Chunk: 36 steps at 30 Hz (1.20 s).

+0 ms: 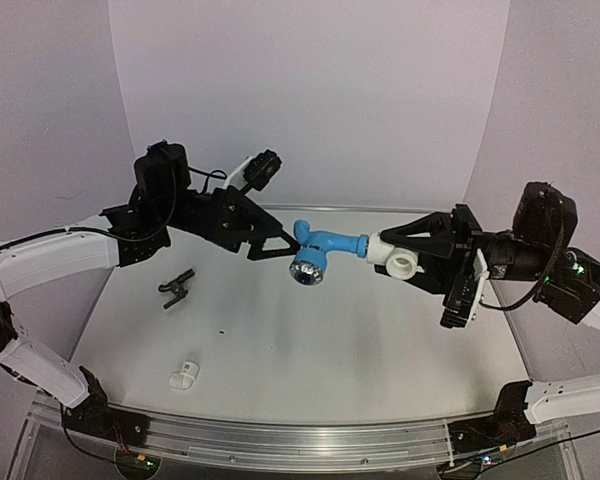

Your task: Install the water faucets

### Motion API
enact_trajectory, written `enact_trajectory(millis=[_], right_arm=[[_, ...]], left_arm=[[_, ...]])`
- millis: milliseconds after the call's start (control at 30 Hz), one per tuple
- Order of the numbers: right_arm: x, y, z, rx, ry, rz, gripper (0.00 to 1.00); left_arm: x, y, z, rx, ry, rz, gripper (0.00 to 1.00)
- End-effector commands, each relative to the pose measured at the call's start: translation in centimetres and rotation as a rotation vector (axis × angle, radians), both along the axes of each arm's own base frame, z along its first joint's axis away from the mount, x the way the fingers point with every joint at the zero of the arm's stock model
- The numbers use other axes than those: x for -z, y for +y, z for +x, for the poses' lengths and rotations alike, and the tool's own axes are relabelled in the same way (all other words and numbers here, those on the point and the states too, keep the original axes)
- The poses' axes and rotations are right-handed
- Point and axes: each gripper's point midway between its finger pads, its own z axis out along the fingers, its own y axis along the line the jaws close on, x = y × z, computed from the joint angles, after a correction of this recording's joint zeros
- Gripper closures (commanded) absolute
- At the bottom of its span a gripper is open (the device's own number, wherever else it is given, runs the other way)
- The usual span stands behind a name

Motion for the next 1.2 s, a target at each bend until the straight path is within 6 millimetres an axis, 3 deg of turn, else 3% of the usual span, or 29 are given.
enact_trajectory(millis=[0,300,467,667,867,1000,1167], right_arm=[[-0.5,0.4,-0.7,-0.042,-0.205,0.017,1.0],[1.0,1.5,0.0,-0.053,-0.302,-0.029,1.0],[0.9,1.6,-0.2,-0.066,-0.306,-0.022,1.0],[0.6,1.1,-1.3,-0.108,-0.208,0.013,1.0],[-1.8,1.0,-1.5,-0.119,0.052,0.114,1.0],[-4.3,1.3,-1.0,-0.127,0.367,0.215,1.0],[-5.3,2.1,0.2,-0.126,0.737,0.255,1.0]], left_arm=[[-1.1,-0.1,-1.0,0.087,0.017,-0.029,0.0],[-0.1,-2.4,-3.9,0.208,0.011,-0.002,0.07],[0.2,-2.9,-4.9,0.242,-0.004,-0.001,0.23],[-0.8,-2.5,-5.2,0.21,-0.084,-0.055,0.44],[-1.9,-2.1,-5.3,0.141,-0.203,-0.117,0.59],[-2.5,-2.0,-4.7,0.045,-0.3,-0.138,0.68],[-3.5,-1.4,-4.3,-0.057,-0.443,-0.18,0.8]])
